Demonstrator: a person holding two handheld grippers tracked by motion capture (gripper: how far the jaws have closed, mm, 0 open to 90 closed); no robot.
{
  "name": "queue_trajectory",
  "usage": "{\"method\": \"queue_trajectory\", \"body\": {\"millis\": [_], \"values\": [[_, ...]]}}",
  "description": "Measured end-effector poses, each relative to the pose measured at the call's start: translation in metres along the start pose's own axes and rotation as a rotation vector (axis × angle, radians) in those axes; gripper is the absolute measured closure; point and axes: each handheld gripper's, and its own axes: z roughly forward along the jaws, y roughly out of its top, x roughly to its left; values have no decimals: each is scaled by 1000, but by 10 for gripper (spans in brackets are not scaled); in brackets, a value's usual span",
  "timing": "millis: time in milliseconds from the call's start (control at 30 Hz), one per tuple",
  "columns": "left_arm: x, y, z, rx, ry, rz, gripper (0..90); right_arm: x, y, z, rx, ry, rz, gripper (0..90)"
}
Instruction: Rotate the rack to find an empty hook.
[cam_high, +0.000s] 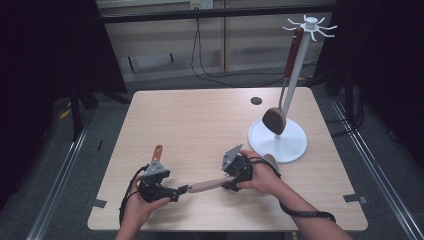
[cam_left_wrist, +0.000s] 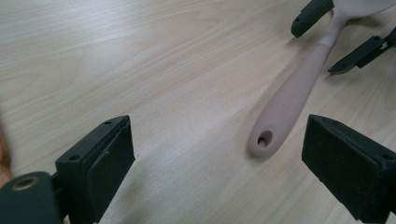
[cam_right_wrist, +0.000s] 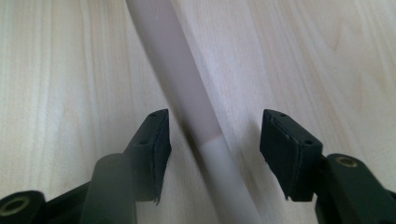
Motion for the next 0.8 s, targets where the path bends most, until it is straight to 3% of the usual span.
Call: {"method": "queue_trajectory", "body": {"millis": [100, 133, 200, 300, 533, 633, 733, 800], "values": [[1, 0, -1, -5, 1, -5, 89, 0, 2, 1, -2, 11, 5, 483], [1, 1, -1, -5, 1, -3, 88, 1, 2, 1, 2, 20, 34, 528], [2, 1, -2, -6, 8, -5, 88, 1, 2, 0, 7, 38, 44, 619], [2, 1, -3, -16, 8, -13, 87, 3, 4, -1, 22, 35, 55, 648], [4, 1, -5, -25, 21, -15, 87, 10, 8, -3, 65, 8, -47, 694], [4, 2, -4, -27, 21, -13, 87, 9, 7, -4, 61, 18, -50, 720], [4, 3, -3, -27, 15, -6, 87, 6, 5, -8, 50, -22, -26, 772], [3, 3, -2, -27, 16, -10, 87, 1, 2, -13, 4, 5, 29, 773]]}}
